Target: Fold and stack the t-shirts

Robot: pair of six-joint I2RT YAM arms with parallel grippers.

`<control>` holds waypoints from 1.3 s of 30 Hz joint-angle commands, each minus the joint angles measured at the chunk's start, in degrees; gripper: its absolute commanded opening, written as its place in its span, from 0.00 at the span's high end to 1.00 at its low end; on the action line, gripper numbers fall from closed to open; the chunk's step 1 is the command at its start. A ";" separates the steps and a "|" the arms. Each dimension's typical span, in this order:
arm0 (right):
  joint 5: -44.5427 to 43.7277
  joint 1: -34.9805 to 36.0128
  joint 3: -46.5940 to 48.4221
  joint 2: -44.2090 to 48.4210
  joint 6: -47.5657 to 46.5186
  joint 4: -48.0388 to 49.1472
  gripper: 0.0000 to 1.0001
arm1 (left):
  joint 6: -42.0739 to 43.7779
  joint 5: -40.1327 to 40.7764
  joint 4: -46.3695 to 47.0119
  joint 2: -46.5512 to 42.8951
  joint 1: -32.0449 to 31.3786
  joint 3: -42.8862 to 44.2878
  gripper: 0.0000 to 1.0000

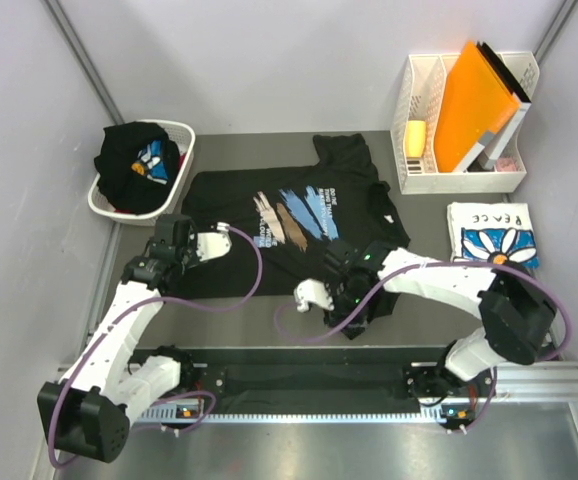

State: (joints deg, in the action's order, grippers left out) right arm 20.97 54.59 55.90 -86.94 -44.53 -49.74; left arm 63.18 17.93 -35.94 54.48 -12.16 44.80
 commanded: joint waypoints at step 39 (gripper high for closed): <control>-9.28 -24.70 0.79 5.64 12.01 -3.00 0.53 | 2.83 -1.76 2.90 -2.27 -0.67 0.30 0.48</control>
State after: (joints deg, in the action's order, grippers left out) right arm 10.41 30.46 54.30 -80.97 -32.51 -51.66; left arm 65.93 17.39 -34.52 53.74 -12.53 45.25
